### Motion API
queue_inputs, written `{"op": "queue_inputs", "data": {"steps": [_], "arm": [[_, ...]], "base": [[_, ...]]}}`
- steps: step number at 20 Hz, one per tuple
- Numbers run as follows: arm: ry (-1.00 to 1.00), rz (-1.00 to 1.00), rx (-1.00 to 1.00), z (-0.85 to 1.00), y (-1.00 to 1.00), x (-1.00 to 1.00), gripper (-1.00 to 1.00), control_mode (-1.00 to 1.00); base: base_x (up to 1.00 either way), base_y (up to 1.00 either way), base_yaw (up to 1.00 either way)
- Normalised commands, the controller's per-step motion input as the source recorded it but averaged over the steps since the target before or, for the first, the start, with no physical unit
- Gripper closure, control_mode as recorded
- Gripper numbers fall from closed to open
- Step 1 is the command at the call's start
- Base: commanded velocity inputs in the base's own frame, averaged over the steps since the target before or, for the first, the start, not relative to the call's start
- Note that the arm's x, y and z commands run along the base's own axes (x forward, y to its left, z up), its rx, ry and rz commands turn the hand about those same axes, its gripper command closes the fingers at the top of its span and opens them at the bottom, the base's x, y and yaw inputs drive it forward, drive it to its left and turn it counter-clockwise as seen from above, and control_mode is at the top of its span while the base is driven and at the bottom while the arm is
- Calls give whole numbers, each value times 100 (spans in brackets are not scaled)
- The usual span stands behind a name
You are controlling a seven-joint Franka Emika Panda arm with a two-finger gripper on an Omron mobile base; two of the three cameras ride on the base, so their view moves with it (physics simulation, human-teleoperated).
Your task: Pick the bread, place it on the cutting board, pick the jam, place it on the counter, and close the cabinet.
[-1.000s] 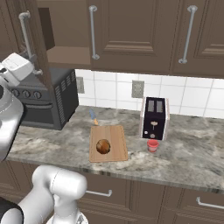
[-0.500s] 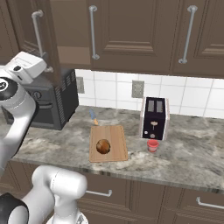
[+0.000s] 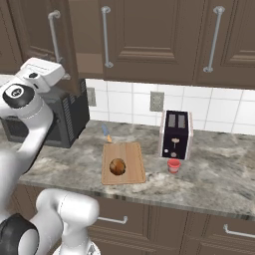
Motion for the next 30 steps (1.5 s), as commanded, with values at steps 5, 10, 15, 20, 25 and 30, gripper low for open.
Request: {"op": "queue_inputs", "data": {"steps": [5, 10, 15, 20, 25, 30], "arm": [[0, 0, 0, 0, -23, 37, -100, -100], [0, 0, 0, 0, -23, 37, -100, -100], [0, 0, 0, 0, -21, 32, -100, -100], [0, 0, 0, 0, -11, 25, -100, -100], [0, 0, 0, 0, -14, 24, -100, -100], [0, 0, 0, 0, -14, 29, -100, -100]], "base": [[0, 0, 0], [0, 0, 0], [0, 0, 0], [0, 0, 0], [0, 0, 0], [0, 0, 0]]}}
